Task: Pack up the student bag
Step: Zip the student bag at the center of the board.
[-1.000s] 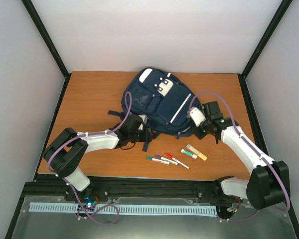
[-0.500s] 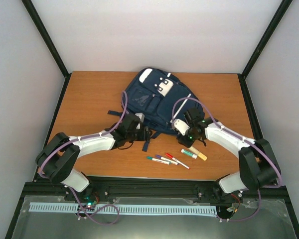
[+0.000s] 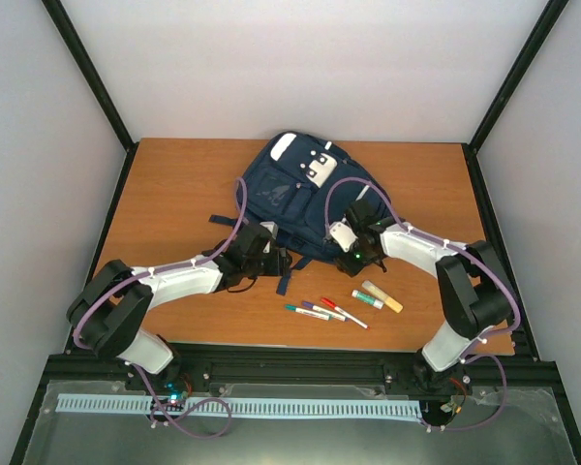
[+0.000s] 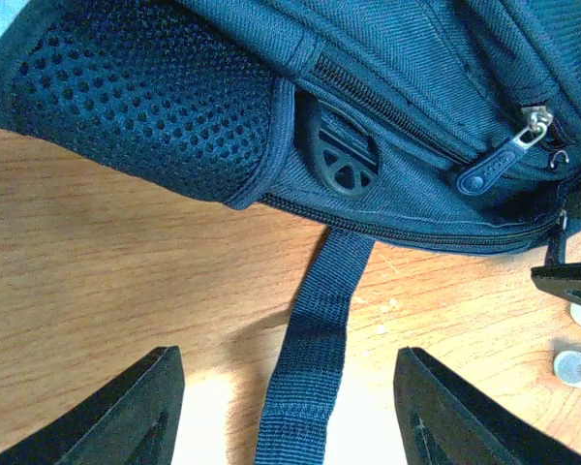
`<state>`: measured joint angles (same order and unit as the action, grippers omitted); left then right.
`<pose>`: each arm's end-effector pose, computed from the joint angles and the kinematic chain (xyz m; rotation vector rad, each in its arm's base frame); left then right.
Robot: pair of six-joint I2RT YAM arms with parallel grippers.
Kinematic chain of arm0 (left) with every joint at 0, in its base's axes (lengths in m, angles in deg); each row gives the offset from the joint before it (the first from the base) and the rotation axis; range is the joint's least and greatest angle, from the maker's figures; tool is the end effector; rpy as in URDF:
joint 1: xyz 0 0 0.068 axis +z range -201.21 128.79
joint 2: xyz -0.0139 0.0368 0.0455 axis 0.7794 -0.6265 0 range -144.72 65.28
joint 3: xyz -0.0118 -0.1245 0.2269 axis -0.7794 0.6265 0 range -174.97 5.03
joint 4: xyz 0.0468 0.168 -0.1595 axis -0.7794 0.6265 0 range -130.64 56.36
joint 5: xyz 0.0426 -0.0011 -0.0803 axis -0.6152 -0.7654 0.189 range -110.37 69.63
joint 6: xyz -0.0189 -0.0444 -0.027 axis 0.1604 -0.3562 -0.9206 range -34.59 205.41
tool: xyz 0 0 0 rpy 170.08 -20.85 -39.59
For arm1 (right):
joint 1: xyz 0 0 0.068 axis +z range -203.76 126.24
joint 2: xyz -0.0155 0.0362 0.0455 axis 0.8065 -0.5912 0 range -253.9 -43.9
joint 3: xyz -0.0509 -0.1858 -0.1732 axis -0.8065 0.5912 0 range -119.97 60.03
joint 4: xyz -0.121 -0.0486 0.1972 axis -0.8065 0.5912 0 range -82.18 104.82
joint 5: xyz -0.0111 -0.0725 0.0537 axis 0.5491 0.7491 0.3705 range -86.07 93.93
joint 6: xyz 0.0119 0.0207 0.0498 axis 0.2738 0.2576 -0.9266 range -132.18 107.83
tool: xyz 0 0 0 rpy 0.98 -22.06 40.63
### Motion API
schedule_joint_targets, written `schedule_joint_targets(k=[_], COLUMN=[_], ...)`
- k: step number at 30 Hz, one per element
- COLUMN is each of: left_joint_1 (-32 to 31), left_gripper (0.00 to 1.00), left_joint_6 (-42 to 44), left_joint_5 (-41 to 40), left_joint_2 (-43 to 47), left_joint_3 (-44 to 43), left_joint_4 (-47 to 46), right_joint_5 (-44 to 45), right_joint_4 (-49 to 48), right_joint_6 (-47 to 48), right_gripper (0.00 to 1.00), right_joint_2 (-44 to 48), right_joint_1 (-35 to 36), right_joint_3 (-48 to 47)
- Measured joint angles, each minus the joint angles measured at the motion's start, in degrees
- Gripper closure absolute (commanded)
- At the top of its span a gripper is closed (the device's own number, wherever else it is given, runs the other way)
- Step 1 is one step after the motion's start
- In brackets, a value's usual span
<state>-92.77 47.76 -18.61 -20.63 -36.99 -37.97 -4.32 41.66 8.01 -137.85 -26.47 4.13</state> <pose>0.2070 -0.1851 0.1737 0.1005 2.4938 -0.6634 0.2467 0.1335 0.1699 -1.1675 2.5741 0.2314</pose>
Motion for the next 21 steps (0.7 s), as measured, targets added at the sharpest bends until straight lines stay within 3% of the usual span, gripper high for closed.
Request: schedule_joint_targets(k=[6,16,21], left_joint_1=[0.0,0.0,0.0], left_gripper=[0.39,0.39,0.39], left_joint_6=[0.0,0.1,0.1], left_joint_5=[-0.1,-0.2,-0.3], left_joint_2=[0.0,0.0,0.0], left_joint_3=[0.4,0.4,0.4], left_joint_4=[0.2,0.2,0.1], right_joint_5=[3.0,7.2,7.7], right_joint_4=[-0.4,-0.9,-1.1], right_joint_6=[-0.2,0.7,1.2], right_gripper=[0.62,0.92,0.93], right_joint_2=[-1.0,0.1,1.2], right_joint_1=[0.9,1.0,1.0], right_joint_3=[0.0,0.5,1.6])
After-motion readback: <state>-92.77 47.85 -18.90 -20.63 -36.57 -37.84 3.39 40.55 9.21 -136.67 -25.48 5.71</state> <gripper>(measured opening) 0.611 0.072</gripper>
